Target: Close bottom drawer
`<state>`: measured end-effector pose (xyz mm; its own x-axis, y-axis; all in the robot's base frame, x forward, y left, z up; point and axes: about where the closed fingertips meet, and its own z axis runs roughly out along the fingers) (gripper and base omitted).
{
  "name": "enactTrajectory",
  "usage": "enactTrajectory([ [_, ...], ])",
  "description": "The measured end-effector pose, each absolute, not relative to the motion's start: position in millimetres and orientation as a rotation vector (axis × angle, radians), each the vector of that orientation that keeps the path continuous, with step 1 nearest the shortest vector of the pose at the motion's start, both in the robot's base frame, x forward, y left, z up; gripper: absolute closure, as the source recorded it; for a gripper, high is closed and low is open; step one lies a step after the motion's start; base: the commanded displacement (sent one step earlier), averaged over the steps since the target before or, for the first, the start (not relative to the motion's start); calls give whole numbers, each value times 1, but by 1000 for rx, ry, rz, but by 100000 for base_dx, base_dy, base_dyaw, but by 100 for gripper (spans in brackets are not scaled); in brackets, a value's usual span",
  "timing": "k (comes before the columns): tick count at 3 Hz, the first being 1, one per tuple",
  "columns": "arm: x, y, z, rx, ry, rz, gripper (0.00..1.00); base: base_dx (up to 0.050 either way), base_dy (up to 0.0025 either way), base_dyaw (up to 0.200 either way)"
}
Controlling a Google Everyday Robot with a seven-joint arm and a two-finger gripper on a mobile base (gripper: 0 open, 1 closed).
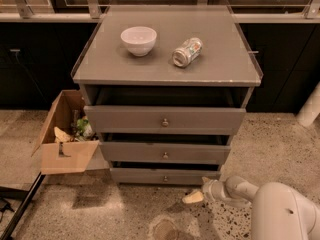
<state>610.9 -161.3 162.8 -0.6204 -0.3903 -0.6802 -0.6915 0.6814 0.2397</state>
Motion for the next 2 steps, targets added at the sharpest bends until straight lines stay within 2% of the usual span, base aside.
enactTrajectory([
  [2,579,-186,167,-778,2293,691,0,0,0,0],
])
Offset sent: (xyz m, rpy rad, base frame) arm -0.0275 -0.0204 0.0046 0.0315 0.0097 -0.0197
